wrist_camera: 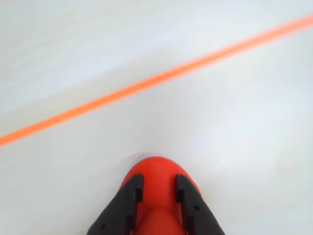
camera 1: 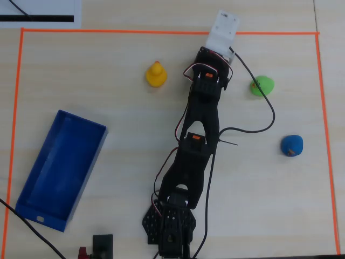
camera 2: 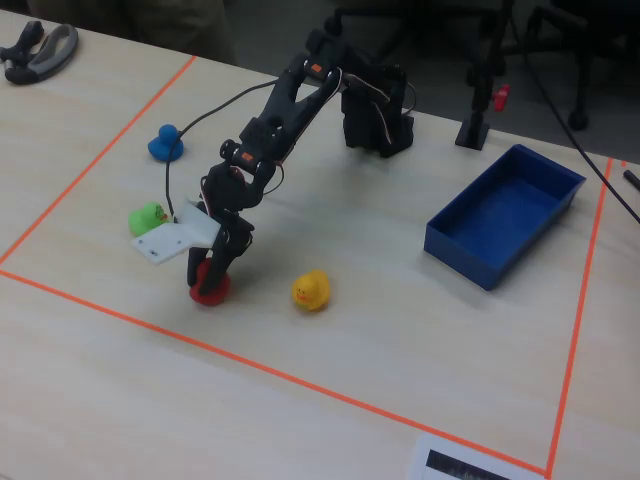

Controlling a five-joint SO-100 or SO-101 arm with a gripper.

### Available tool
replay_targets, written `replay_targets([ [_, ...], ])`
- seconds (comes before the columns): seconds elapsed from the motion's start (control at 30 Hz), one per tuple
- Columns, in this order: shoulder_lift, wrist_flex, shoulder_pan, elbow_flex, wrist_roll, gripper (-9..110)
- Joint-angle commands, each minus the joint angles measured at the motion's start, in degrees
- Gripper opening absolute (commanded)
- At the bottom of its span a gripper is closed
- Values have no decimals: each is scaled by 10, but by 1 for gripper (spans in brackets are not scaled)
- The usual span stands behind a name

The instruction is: Grasp red duck and put it into box.

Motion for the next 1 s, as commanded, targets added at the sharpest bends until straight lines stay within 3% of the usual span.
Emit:
replay_targets([
  [0.0,153,91,-40,-48,83,0],
  [0.23,335,346,-194,-157,199,0],
  [0.43,428,471,-323,-166,260,0],
  [0.6,530,486,-386,-23,254,0],
  [0.97,760,464,-403,278,243,0],
])
